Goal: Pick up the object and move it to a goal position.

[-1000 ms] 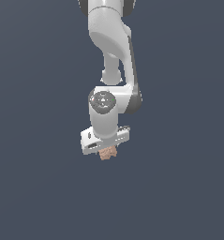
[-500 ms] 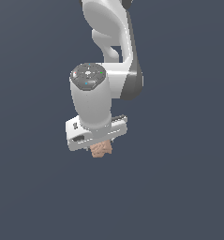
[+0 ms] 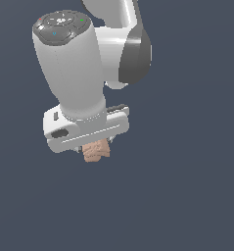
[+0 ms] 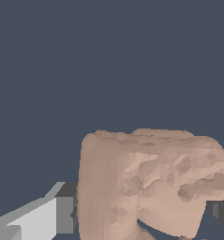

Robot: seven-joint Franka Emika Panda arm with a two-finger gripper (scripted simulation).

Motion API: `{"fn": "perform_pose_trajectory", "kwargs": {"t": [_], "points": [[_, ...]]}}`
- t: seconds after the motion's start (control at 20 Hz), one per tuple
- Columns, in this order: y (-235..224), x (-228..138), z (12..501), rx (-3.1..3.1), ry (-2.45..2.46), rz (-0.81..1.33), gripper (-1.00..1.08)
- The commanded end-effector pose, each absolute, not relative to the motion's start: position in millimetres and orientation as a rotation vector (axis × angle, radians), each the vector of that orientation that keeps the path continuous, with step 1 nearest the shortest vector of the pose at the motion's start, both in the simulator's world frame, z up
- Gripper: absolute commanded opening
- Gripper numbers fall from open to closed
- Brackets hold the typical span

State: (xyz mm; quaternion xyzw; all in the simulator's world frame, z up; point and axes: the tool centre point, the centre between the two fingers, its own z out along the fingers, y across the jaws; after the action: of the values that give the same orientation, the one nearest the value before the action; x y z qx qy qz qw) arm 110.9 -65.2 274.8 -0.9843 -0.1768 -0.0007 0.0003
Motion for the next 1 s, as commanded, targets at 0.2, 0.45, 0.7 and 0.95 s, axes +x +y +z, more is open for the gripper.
{"fn": "perform_pose_trajectory", "kwargs": {"t": [0.2,0.45,0.7,0.95], "points": [[-74.4,122.4,312.3,-3.091,-0.556,-0.001,-1.0],[-79.8,129.4,333.6,-3.092,-0.555,0.0,-1.0],[-83.8,135.0,349.6,-3.092,-0.555,0.0,-1.0],[-86.6,139.1,360.9,-3.092,-0.555,0.0,-1.0]]}}
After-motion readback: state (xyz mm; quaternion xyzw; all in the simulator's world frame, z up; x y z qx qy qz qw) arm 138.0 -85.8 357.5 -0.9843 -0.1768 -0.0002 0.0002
